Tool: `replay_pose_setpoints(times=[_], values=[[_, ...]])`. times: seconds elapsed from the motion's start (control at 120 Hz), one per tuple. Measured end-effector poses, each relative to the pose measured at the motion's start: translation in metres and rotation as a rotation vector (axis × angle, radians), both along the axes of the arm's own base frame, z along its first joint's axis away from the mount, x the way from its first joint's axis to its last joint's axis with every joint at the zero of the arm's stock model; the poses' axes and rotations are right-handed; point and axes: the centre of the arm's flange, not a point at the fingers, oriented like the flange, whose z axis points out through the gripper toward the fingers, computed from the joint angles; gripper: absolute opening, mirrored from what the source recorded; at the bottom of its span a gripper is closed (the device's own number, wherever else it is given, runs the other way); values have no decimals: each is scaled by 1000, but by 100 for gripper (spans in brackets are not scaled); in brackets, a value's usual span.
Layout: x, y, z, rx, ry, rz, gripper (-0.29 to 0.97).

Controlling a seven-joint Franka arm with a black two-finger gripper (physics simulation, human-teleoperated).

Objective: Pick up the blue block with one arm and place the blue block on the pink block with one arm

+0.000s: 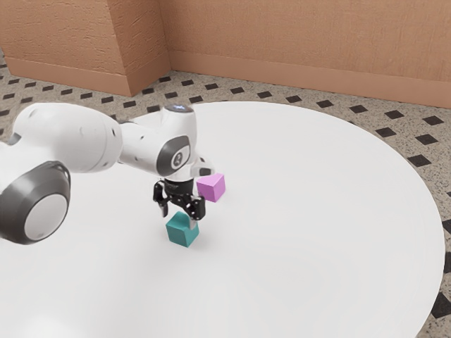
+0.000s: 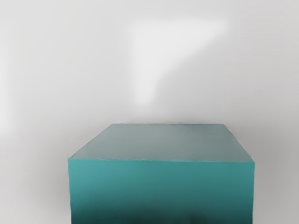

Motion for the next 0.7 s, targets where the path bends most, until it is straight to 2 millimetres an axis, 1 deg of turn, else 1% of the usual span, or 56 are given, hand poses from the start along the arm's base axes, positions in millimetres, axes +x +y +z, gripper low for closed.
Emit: replay_pose_setpoints(times=[0.133,0.3,0.367,0.483,0.633,0.7], values=[[-2,3,-23,-3,30,16,68],[5,-4,-32,-7,30,10,68],[7,-6,-34,-11,28,10,67],[7,-6,-34,-21,27,18,56],[7,-6,-35,-28,26,23,48],[7,-3,-34,-29,26,27,46]])
